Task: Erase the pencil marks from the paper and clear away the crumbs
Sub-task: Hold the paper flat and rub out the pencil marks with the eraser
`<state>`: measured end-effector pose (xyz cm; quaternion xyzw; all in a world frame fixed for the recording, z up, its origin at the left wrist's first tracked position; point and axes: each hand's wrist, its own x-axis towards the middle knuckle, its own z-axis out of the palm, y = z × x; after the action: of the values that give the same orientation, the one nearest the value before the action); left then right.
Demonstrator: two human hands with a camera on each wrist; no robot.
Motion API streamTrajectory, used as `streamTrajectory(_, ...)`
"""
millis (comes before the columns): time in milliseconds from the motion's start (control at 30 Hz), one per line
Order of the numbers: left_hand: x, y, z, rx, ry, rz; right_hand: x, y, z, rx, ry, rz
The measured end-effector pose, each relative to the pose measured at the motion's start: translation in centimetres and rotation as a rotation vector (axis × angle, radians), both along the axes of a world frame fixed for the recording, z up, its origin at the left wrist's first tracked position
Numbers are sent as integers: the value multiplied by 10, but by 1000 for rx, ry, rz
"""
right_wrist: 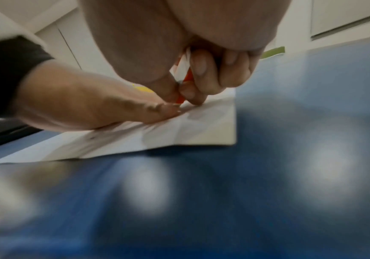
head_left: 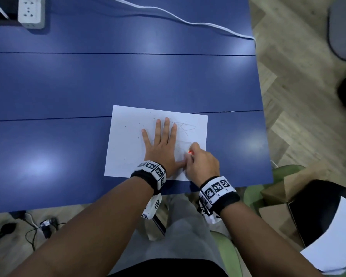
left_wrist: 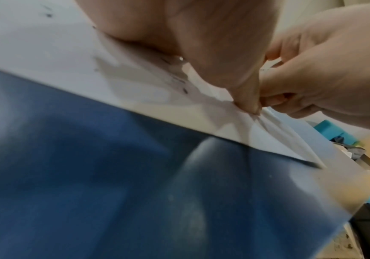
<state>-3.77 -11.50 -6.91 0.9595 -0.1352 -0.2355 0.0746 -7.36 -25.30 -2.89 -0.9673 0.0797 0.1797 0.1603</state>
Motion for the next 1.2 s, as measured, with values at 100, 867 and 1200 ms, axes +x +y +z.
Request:
streamTrajectory(100, 1, -1, -1, 14, 10, -7, 7, -6, 1, -9, -12, -14)
streamTrajectory(867, 1, -2, 2, 12, 5, -10, 13, -4, 2, 36, 3, 82)
streamTrajectory(1200, 2, -2, 2, 20, 24, -14, 25, -6, 3, 32, -26, 27)
